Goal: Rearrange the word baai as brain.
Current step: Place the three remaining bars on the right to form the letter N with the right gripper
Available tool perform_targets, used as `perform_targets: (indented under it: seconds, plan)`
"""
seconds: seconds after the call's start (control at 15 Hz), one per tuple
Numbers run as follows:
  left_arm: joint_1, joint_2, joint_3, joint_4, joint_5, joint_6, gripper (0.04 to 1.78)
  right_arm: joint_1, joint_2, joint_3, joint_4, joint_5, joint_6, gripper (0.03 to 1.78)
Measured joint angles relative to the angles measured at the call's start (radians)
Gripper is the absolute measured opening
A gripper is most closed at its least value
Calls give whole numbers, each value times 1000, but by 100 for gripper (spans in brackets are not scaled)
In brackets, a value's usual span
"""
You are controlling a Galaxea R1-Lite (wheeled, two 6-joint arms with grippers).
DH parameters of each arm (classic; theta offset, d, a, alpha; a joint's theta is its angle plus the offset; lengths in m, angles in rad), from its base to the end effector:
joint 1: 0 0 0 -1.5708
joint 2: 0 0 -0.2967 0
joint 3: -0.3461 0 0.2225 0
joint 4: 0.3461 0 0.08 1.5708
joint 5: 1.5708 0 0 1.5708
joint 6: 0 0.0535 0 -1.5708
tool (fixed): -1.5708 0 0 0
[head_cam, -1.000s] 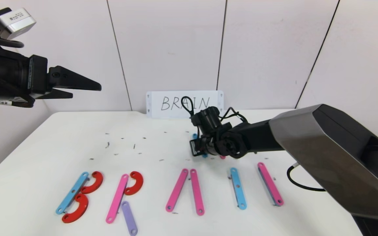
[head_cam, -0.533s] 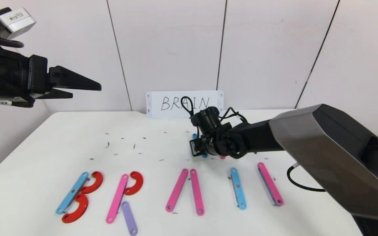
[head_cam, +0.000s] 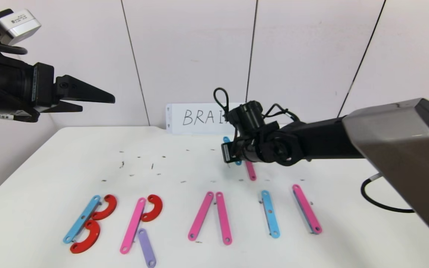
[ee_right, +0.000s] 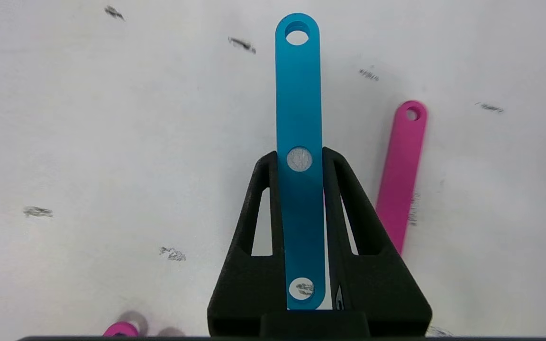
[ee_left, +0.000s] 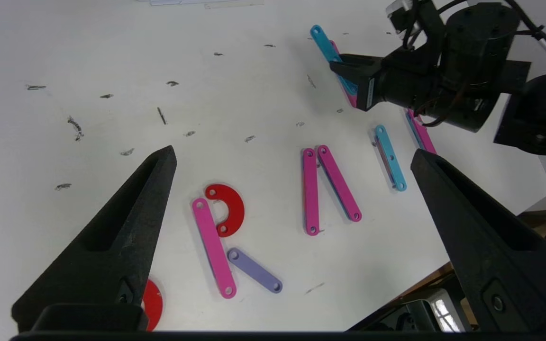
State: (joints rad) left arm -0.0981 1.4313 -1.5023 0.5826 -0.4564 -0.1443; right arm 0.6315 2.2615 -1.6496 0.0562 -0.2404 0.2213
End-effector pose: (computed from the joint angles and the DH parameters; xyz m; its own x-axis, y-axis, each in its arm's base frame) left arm 0.2702 -0.0503 0.3213 0.7358 -0.5153 -0.4395 0.3954 0.8537 -0.3389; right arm 0.4170 0.2892 0.0885 0.7559 0.2579 -0.6017 -0.3025 0.9527 0.0284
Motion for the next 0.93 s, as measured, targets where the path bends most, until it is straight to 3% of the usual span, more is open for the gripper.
perform_targets:
  seconds: [0.27, 0.47, 0.93]
  plan:
    - [0, 0, 0, 0, 0, 0, 173, -56, -165, 51, 0, 58, -38, 27]
    - [0, 0, 5, 0, 0, 10, 173, -107, -292, 129, 0, 121, -107, 27]
    - [0, -2, 9, 0, 0, 12, 173, -303, -530, 402, -2, 380, -335, 27]
